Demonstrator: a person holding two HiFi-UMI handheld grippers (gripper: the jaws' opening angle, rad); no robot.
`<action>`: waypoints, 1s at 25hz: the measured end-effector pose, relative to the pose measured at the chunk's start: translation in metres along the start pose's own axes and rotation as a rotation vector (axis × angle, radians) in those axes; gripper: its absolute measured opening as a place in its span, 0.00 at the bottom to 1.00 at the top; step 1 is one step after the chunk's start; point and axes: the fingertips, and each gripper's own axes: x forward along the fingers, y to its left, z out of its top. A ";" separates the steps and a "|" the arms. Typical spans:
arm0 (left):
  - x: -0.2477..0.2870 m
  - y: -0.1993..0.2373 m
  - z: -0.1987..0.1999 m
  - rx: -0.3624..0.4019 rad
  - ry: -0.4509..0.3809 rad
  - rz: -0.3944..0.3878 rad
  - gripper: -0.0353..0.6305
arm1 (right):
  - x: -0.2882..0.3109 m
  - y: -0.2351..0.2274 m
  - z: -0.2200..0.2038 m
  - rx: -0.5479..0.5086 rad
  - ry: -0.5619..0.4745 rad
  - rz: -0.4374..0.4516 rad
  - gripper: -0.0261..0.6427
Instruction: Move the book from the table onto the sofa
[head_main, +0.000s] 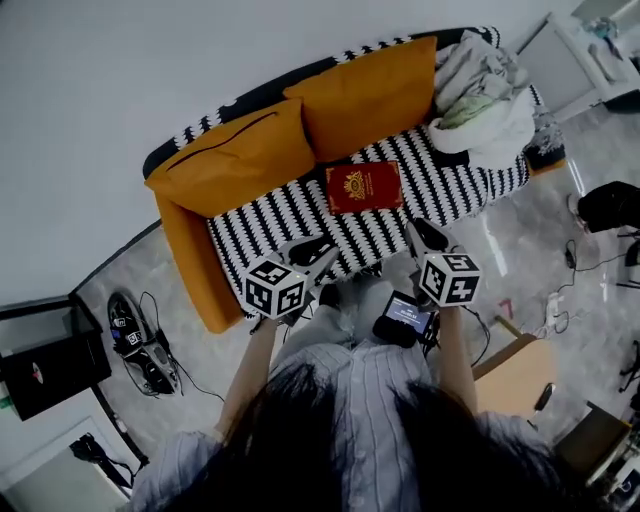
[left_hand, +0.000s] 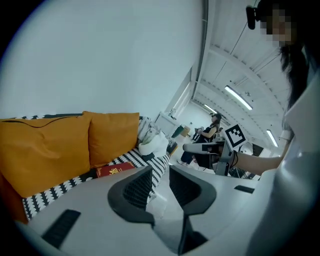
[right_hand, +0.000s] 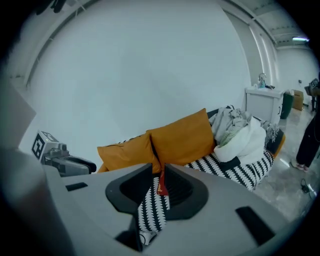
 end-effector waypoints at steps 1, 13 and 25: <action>-0.006 -0.002 0.000 0.001 -0.009 -0.006 0.22 | -0.006 0.005 -0.001 0.000 -0.012 -0.010 0.17; -0.076 -0.016 -0.031 0.068 -0.009 -0.014 0.22 | -0.077 0.055 -0.046 0.074 -0.098 -0.125 0.14; -0.094 -0.053 -0.064 0.104 0.059 -0.040 0.22 | -0.135 0.049 -0.083 0.177 -0.129 -0.164 0.13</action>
